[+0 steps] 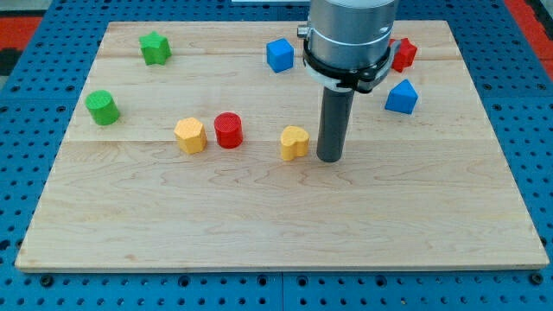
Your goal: Push the blue triangle to the top right of the red circle
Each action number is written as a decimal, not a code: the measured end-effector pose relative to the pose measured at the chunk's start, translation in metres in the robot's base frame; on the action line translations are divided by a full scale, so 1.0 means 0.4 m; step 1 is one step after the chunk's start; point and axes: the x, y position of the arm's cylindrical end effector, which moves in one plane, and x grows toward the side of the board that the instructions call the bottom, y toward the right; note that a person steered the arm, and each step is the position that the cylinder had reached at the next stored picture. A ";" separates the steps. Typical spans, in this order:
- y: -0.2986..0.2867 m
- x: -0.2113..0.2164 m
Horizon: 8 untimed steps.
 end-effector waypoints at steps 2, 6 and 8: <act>0.345 -0.149; 0.095 -0.176; -0.106 -0.296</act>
